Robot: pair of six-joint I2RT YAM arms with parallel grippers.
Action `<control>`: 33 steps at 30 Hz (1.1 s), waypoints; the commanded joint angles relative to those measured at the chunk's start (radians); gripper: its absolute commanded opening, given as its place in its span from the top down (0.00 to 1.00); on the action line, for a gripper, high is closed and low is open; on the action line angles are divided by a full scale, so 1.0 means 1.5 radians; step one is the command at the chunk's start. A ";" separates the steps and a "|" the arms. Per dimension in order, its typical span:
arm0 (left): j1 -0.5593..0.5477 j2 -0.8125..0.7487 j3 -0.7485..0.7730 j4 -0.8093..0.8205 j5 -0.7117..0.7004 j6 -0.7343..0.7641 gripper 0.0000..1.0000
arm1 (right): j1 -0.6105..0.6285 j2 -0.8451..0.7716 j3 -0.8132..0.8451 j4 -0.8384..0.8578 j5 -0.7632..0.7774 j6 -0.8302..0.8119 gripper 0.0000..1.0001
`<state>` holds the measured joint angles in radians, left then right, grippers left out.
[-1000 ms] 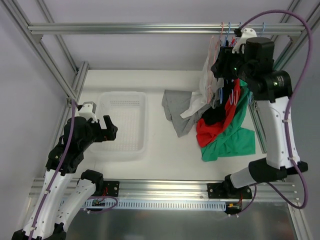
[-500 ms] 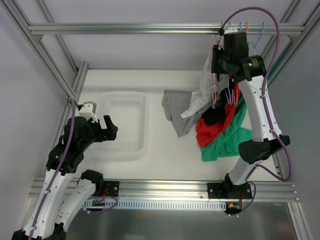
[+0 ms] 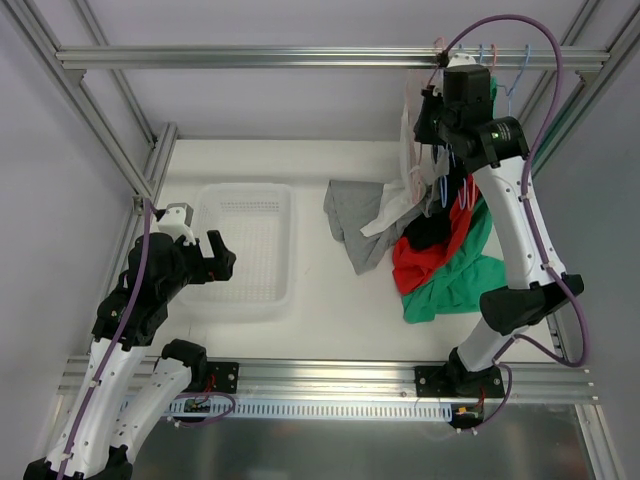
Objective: Remove the tank top from the hanger
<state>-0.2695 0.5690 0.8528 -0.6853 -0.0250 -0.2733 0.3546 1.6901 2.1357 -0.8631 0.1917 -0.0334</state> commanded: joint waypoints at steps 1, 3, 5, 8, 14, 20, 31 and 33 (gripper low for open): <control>-0.005 -0.006 0.000 0.020 0.015 0.001 0.01 | 0.002 -0.057 0.009 0.097 -0.040 0.020 1.00; -0.005 -0.008 0.001 0.021 0.017 0.002 0.01 | 0.002 -0.066 0.011 0.103 -0.064 0.020 1.00; -0.005 -0.009 0.002 0.023 0.040 0.003 0.01 | 0.002 -0.073 0.008 0.111 -0.073 0.019 1.00; -0.006 -0.010 0.002 0.026 0.055 0.007 0.01 | 0.002 -0.083 -0.002 0.116 -0.083 0.016 1.00; -0.005 0.009 0.073 0.050 0.136 -0.020 0.01 | 0.006 -0.166 -0.109 0.085 -0.141 0.019 1.00; -0.012 0.085 0.134 0.196 0.270 -0.107 0.01 | 0.039 -0.335 -0.296 0.003 -0.192 -0.032 1.00; -0.342 0.374 0.332 0.377 0.136 0.046 0.04 | 0.054 -0.566 -0.332 -0.235 -0.264 -0.065 1.00; -0.366 0.423 0.367 0.408 0.180 0.071 0.08 | 0.054 -0.578 -0.312 -0.266 -0.272 -0.069 1.00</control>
<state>-0.7769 1.1618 1.3159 -0.2199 0.2279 -0.2867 0.4301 0.8268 1.6188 -1.1709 -0.1596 -0.1112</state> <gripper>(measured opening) 0.929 0.042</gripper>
